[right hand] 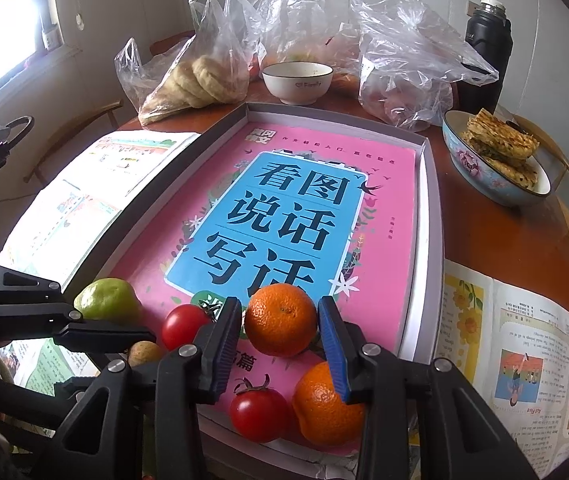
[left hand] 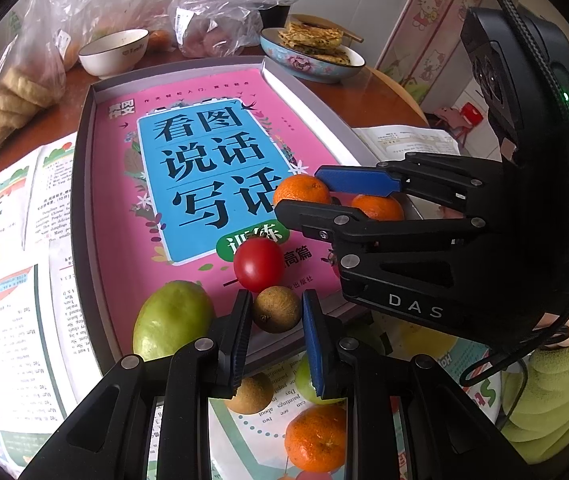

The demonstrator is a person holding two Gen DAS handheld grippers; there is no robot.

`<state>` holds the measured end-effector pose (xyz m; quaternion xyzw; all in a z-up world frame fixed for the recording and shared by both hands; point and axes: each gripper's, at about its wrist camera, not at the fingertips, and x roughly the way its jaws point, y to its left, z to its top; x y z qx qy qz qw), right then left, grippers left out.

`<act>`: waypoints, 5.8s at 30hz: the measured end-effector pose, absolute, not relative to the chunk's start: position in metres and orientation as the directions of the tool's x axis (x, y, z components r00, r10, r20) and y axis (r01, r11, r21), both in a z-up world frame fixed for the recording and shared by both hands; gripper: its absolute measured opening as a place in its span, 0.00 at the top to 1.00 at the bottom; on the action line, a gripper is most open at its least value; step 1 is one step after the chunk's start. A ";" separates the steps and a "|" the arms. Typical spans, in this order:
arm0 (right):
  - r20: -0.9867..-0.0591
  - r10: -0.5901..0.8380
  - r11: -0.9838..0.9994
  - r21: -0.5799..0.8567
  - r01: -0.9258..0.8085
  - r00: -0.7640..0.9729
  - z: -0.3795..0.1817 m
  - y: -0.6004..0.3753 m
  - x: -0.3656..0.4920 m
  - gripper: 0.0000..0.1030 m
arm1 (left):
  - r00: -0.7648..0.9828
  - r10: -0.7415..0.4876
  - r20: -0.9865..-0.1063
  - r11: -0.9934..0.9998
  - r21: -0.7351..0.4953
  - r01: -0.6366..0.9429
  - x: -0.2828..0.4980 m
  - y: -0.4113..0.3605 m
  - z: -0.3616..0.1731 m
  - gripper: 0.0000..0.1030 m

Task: Organize fruits
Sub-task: 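Lower the kiwi and the mandarin onto the pink book and open both tools, then withdraw both open tools from the tray, then move the left tool toward a mandarin while the right tool approaches a red tomato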

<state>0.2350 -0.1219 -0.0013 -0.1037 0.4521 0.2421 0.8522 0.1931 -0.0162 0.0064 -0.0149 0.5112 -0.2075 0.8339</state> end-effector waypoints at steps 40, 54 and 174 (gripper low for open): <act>-0.747 0.355 0.883 0.072 -0.463 0.561 0.031 -0.143 0.208 0.48 | 0.470 -0.356 -0.808 0.927 -0.243 0.285 0.184 -0.002 0.031 0.44; -0.723 0.362 0.889 0.079 -0.451 0.588 0.039 -0.152 0.193 0.41 | 0.523 -0.338 -0.783 0.938 -0.234 0.256 0.168 0.010 0.046 0.38; -0.790 0.400 0.817 0.078 -0.571 0.465 -0.012 -0.138 0.091 0.46 | 0.448 -0.335 -0.829 0.935 -0.232 0.269 0.102 0.002 0.014 0.36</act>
